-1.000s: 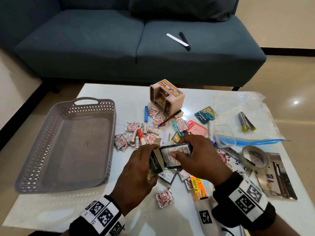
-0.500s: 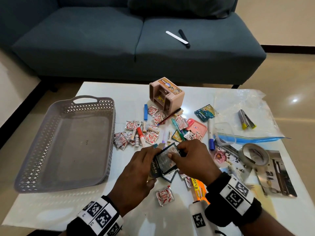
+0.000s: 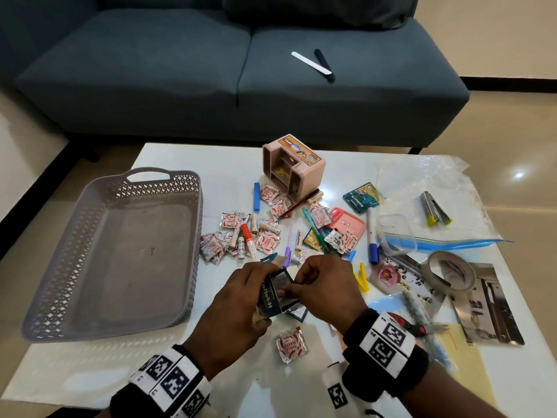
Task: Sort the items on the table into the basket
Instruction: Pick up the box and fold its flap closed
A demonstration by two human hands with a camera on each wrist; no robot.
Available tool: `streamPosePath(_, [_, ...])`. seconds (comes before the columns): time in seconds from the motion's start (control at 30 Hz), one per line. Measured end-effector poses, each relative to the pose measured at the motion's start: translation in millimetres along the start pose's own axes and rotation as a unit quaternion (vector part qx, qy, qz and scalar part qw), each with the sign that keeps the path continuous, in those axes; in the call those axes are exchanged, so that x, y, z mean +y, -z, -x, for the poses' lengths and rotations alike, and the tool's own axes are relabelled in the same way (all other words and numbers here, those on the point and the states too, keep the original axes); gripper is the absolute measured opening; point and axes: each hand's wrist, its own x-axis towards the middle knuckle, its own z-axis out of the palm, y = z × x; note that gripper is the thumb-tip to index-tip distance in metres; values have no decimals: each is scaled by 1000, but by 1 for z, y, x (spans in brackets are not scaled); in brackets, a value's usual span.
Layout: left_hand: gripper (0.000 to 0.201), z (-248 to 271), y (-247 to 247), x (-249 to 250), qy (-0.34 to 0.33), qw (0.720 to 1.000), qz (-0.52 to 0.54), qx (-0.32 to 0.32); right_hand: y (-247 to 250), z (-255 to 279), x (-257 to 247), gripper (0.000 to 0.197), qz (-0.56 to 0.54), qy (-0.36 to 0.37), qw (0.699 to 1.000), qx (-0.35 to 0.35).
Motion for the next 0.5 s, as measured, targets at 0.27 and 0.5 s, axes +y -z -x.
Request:
streamPosePath(0.27, [84, -1, -2, -3, 8, 1000, -9, -5, -1, 0, -2, 26, -7, 30, 999, -29])
streamPosePath(0.5, [84, 1, 3, -10, 21, 999, 11, 23, 28, -30, 25, 14, -6, 15, 1000, -3])
